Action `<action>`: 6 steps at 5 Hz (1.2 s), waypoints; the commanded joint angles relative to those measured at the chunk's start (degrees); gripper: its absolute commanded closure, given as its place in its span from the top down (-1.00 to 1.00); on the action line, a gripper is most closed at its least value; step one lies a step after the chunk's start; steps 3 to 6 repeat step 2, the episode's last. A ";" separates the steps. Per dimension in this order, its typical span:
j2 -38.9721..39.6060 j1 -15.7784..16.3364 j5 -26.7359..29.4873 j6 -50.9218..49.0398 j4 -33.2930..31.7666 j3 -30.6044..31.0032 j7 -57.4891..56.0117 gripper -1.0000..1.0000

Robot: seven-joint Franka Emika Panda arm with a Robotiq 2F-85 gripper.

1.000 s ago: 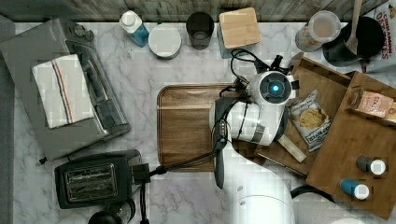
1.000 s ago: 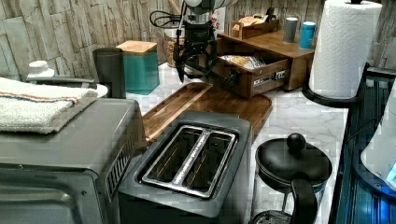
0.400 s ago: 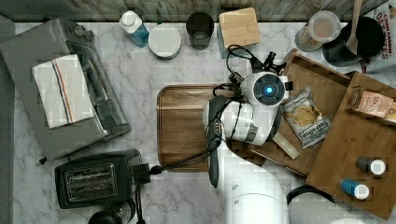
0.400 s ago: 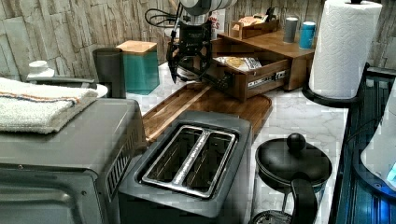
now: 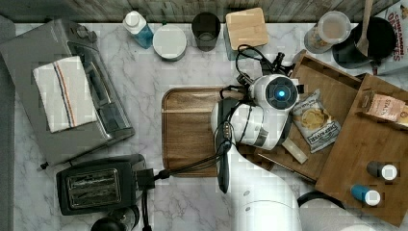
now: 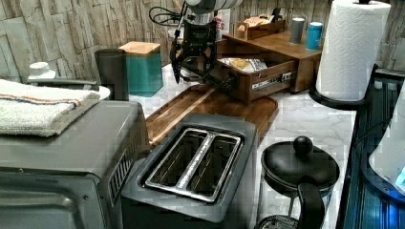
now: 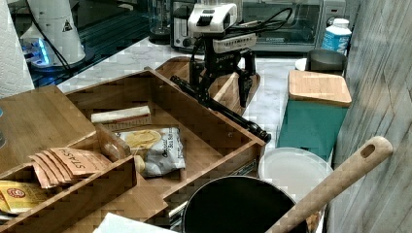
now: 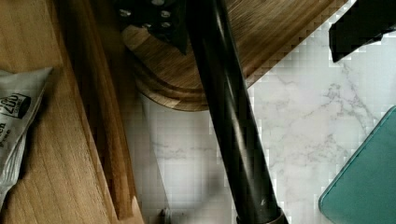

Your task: Open the drawer.

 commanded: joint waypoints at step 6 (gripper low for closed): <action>-2.01 7.54 3.39 -0.67 4.74 12.09 0.74 1.00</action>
